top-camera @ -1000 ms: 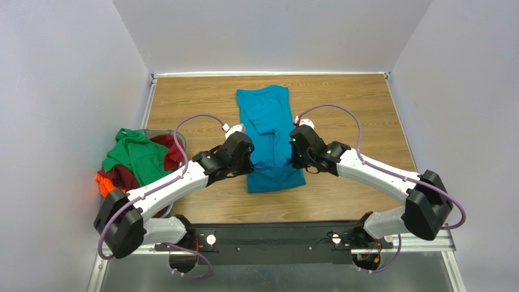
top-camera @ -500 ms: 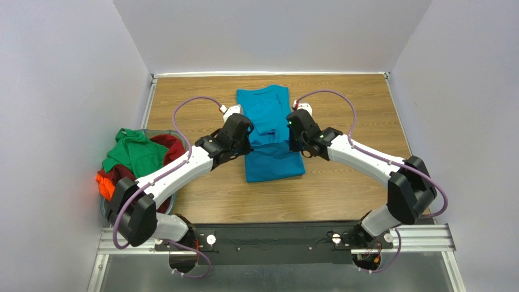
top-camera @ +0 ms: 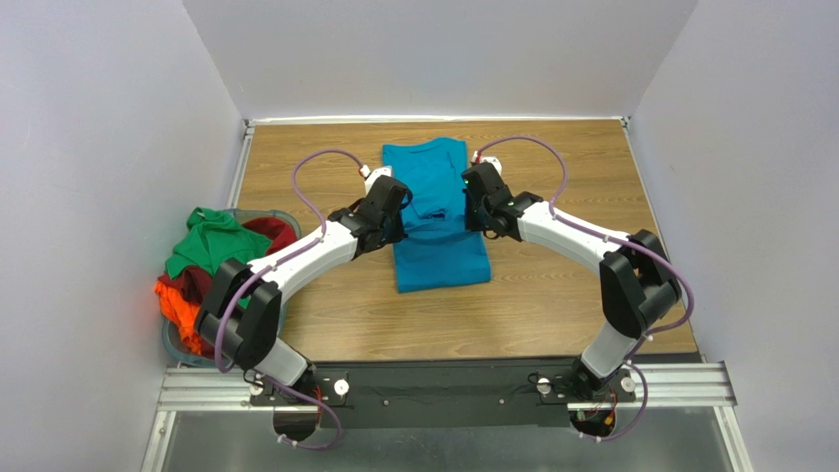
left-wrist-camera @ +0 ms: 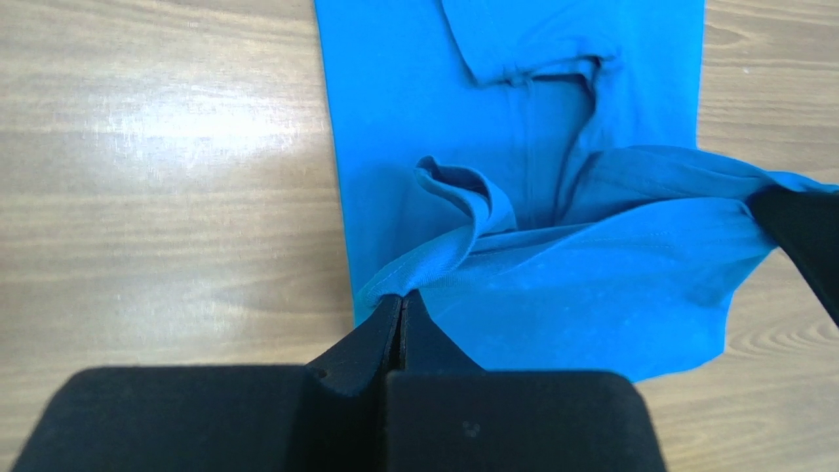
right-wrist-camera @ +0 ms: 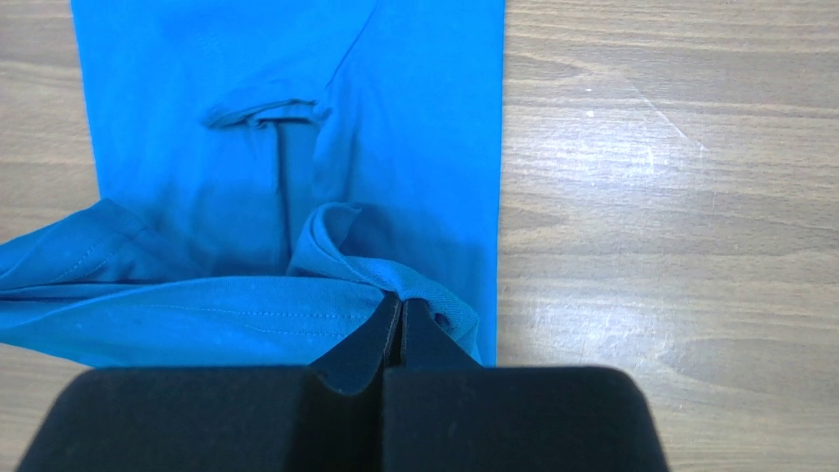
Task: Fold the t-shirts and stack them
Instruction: Fold the tshirt
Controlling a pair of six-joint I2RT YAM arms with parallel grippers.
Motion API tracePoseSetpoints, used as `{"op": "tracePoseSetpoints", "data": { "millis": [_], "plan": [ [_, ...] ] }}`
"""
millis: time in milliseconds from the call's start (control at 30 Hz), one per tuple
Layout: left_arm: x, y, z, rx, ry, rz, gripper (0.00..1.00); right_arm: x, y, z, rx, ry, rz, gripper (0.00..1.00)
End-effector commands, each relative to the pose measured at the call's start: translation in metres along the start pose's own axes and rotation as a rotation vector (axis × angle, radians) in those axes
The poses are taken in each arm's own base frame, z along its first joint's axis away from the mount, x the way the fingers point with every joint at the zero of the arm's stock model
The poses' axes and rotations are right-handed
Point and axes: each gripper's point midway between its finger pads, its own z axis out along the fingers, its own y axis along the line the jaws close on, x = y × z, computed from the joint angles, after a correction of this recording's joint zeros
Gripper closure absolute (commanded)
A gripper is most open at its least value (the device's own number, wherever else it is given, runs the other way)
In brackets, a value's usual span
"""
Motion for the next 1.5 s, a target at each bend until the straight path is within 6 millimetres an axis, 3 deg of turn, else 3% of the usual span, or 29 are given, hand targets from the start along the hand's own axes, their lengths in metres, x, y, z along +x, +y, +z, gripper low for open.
{"op": "tracePoseSetpoints", "data": {
  "millis": [0, 400, 600, 633, 700, 733, 800, 833, 933, 1033, 1067, 1100, 1200, 1233, 1267, 1333, 1467],
  "plan": [
    [-0.022, -0.002, 0.012, -0.007, -0.049, 0.022, 1.00, -0.011, 0.001, 0.012, -0.010, -0.011, 0.021, 0.99],
    [-0.027, 0.007, 0.037, -0.035, -0.036, 0.010, 1.00, -0.005, -0.005, 0.039, -0.008, 0.030, 0.012, 0.99],
    [-0.029, 0.012, 0.047, -0.068, -0.027, 0.024, 1.00, -0.001, -0.006, 0.050, -0.013, 0.054, 0.008, 0.89],
    [-0.028, 0.013, 0.049, -0.070, -0.023, 0.025, 0.98, 0.000, -0.006, 0.052, -0.015, 0.060, 0.005, 0.81],
    [-0.029, 0.010, 0.050, -0.058, -0.018, 0.031, 0.82, -0.002, -0.003, 0.053, -0.026, 0.060, 0.003, 0.70],
    [-0.030, 0.008, 0.051, -0.048, -0.019, 0.035, 0.58, -0.004, -0.002, 0.052, -0.032, 0.058, -0.005, 0.53],
    [-0.034, 0.003, 0.047, -0.027, -0.026, 0.034, 0.41, -0.005, -0.001, 0.048, -0.041, 0.053, -0.012, 0.23],
    [-0.034, 0.002, 0.045, -0.020, -0.030, 0.029, 0.29, -0.008, -0.001, 0.043, -0.049, 0.043, -0.012, 0.00],
    [-0.037, -0.003, 0.032, 0.023, -0.048, 0.015, 0.15, -0.008, -0.005, 0.025, -0.060, 0.030, -0.010, 0.00],
    [-0.024, 0.000, 0.026, 0.044, -0.024, 0.006, 0.10, 0.009, -0.014, 0.011, -0.057, 0.052, -0.003, 0.00],
    [-0.016, 0.001, 0.019, 0.062, -0.011, 0.003, 0.08, 0.004, -0.014, -0.003, -0.073, 0.026, 0.012, 0.00],
    [-0.012, 0.002, 0.016, 0.072, -0.006, -0.004, 0.05, 0.022, -0.022, -0.007, -0.063, 0.055, 0.012, 0.00],
    [0.007, 0.004, 0.001, 0.111, 0.013, -0.018, 0.02, 0.031, -0.033, -0.030, -0.057, 0.036, 0.040, 0.00],
    [0.006, 0.002, -0.010, 0.132, 0.000, -0.035, 0.02, 0.045, -0.039, -0.032, -0.044, 0.058, 0.054, 0.00],
    [0.019, 0.009, -0.011, 0.130, 0.022, -0.038, 0.02, 0.045, -0.042, -0.042, -0.045, 0.036, 0.066, 0.00],
    [0.026, 0.005, -0.025, 0.171, 0.018, -0.057, 0.02, 0.061, -0.049, -0.049, -0.040, 0.055, 0.081, 0.00],
    [0.057, 0.014, -0.040, 0.201, 0.063, -0.078, 0.02, 0.074, -0.054, -0.061, -0.058, 0.052, 0.108, 0.00]
  ]
}}
